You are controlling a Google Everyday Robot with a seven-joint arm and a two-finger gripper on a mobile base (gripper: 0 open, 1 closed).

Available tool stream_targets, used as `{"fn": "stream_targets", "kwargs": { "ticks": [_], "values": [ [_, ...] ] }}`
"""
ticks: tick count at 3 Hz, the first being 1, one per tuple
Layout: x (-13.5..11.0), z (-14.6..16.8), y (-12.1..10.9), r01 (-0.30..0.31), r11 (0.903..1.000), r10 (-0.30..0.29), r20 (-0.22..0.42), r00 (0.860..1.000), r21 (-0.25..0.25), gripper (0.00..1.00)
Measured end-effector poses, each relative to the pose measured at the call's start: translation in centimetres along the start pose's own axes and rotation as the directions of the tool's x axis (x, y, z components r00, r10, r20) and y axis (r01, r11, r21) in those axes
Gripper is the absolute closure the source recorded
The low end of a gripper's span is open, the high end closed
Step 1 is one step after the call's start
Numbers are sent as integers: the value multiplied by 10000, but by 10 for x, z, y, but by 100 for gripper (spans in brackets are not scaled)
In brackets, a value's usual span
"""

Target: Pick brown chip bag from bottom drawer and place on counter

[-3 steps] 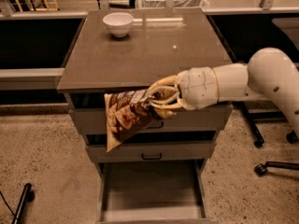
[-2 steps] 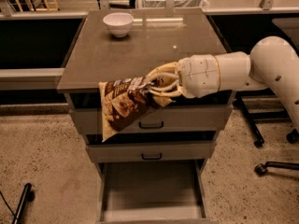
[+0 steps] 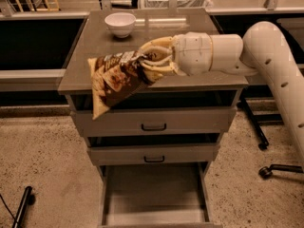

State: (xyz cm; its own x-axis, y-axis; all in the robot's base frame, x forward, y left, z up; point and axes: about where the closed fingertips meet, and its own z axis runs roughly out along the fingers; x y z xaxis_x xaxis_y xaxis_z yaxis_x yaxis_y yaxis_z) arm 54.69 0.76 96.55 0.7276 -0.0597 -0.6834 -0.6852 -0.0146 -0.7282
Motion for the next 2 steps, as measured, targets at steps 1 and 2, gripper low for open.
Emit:
{"fn": "stream_targets", "kwargs": {
  "ticks": [1, 2],
  "values": [
    [12, 9, -21, -193, 9965, 214, -250, 9995, 818, 100],
    [34, 13, -30, -634, 9789, 804, -811, 9935, 1942, 100]
  ]
}}
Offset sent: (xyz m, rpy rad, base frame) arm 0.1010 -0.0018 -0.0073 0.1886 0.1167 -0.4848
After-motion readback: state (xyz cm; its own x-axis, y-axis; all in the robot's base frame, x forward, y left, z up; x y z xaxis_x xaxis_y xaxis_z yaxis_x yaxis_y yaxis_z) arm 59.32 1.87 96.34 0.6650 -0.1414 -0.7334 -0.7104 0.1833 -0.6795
